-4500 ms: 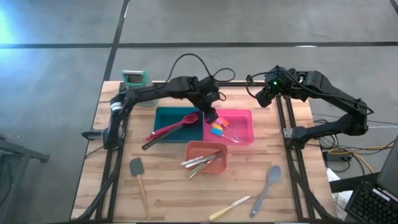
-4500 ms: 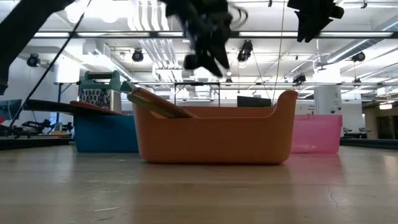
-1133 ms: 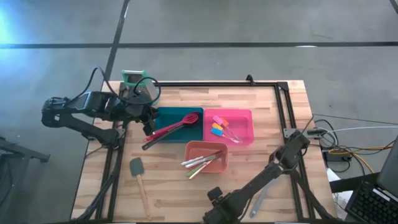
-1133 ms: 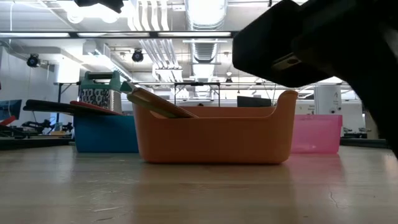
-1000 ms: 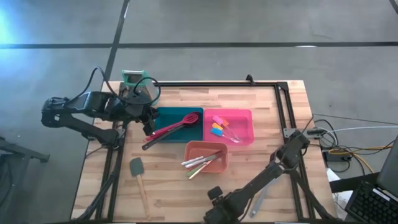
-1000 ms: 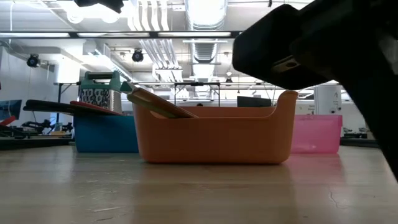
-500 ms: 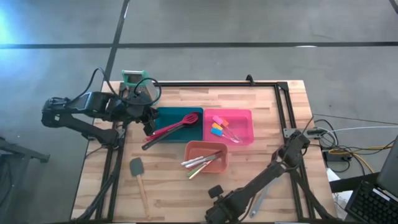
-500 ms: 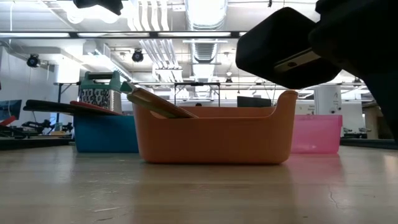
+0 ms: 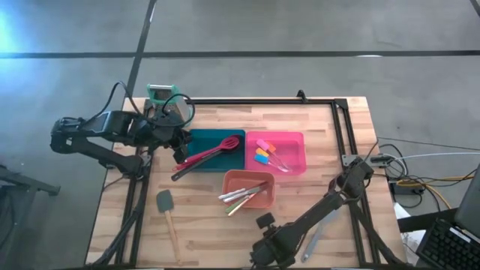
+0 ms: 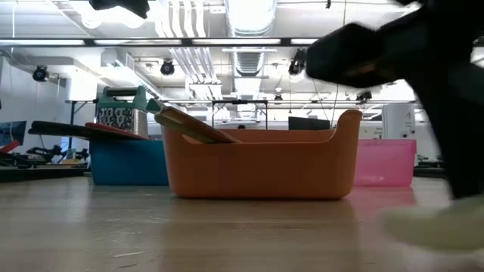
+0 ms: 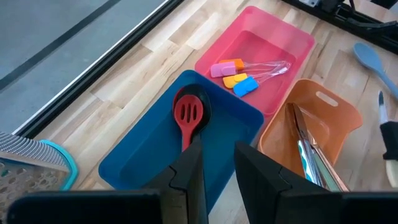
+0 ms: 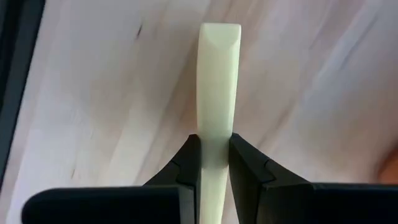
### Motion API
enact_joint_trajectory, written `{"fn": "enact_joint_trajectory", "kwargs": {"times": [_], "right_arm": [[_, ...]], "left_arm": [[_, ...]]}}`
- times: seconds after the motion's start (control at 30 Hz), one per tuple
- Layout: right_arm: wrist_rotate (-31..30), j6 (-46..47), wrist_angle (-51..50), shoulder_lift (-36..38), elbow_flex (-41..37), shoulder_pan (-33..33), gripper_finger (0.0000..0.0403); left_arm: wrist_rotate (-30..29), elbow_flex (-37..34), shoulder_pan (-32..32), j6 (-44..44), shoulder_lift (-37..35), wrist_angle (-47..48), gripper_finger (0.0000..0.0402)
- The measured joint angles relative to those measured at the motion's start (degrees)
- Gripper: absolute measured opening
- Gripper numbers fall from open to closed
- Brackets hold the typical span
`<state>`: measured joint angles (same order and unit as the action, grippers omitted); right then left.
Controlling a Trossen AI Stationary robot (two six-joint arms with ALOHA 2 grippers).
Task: Pick & Place Kitchen Items
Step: Put the yellow knife into the orange bin
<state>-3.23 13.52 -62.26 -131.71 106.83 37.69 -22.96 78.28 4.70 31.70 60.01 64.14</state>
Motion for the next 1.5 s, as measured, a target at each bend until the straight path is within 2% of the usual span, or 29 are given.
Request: {"fn": "enact_joint_trajectory", "kwargs": {"times": [0.2,0.43,0.63,0.77,1.1,1.23,1.5], "right_arm": [[0.1,1.2,-4.4,4.1,-0.3,-0.3,0.0042],[-2.6,3.3,-8.1,13.8,-0.9,-2.4,0.0042],[-2.7,4.2,-5.5,21.9,-0.8,-9.1,0.0042],[2.0,1.8,2.5,25.6,-0.7,-14.8,0.0042],[10.9,-5.6,16.0,26.4,-0.2,-25.0,0.0042],[13.8,-7.9,18.7,25.4,-0.2,-26.8,0.0042],[14.3,-14.1,21.3,23.8,-0.3,-27.6,0.0042]], "left_arm": [[0.0,0.0,0.0,0.0,0.0,0.0,0.0094],[0.0,0.0,0.0,0.0,0.0,0.0,0.0094],[0.0,0.0,0.0,-0.5,0.0,0.0,0.0094],[0.0,0.0,0.0,-0.5,0.0,0.0,0.0094],[2.5,0.0,0.0,-0.5,0.0,0.0,0.0094],[2.6,0.0,0.0,-0.4,0.0,0.0,0.0094],[6.0,0.4,0.0,0.0,-0.2,0.1,0.0094]]}}
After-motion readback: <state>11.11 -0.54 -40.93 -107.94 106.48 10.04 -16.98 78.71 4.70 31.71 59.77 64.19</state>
